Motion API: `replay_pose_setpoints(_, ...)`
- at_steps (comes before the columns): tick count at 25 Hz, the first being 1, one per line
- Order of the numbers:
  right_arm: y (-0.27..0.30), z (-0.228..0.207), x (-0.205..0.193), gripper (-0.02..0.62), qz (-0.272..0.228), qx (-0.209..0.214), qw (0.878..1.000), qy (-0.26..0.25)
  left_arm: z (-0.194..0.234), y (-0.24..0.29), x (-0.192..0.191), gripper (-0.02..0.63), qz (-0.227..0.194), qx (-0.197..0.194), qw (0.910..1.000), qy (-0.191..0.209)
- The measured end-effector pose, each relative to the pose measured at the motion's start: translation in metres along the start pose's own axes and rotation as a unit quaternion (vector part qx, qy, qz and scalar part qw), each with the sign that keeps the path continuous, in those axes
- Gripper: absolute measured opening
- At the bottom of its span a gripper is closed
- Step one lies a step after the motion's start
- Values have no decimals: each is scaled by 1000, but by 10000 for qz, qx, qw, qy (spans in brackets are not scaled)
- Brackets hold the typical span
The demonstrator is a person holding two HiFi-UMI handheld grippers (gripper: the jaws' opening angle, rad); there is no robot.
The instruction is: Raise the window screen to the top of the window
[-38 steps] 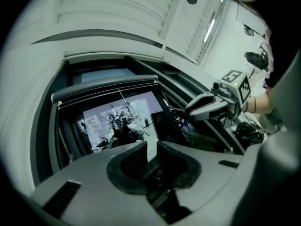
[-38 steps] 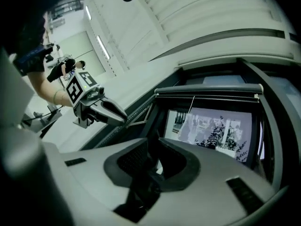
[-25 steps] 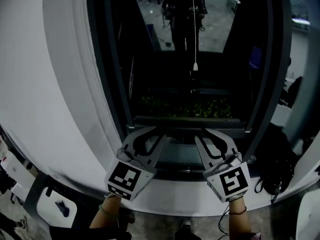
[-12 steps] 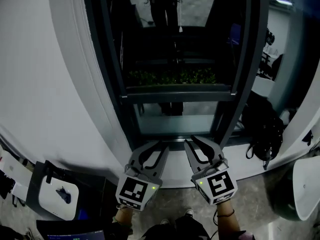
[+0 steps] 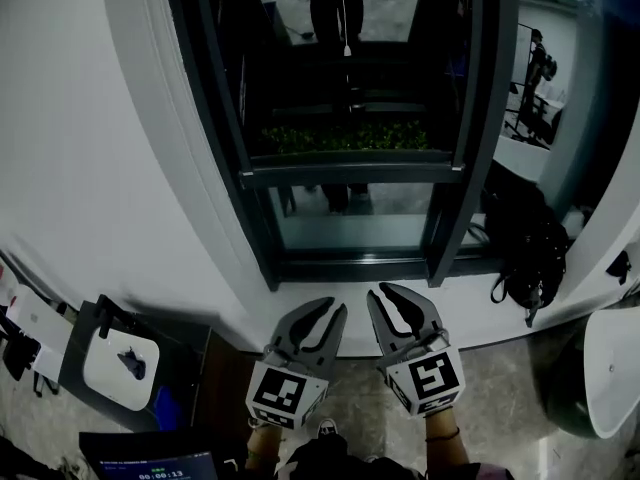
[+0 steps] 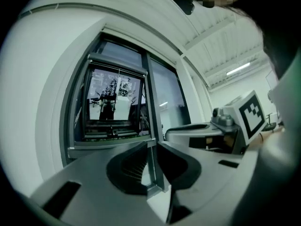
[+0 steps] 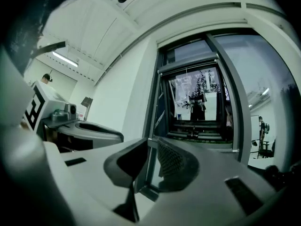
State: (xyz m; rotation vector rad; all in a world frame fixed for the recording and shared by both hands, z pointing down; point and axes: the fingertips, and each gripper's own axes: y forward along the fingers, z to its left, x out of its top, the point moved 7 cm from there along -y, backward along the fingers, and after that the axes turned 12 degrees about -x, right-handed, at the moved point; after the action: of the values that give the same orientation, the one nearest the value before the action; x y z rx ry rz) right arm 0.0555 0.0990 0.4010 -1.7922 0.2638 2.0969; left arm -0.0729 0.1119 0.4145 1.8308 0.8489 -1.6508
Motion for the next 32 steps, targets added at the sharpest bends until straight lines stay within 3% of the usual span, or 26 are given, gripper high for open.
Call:
replay_pose_setpoints(8,-97,-11,-31,60,349,259,9985,323,-101,-11,-24,57,241,222,9987,-382)
replay_pose_setpoints(14,-140,-10,-44,60,437,344,9970,531,-146,-26,-35,57,452,314,9970,-546)
replay_pose_setpoints(25,-165,12,-45,60,527,186,9950,824,-161,-54,-34,57,525,295,9963,-615)
replay_pose_setpoints(32,-173,43,-42,60,676,91,9950,735,-158,-82,-36,57,501,211,9962,-682)
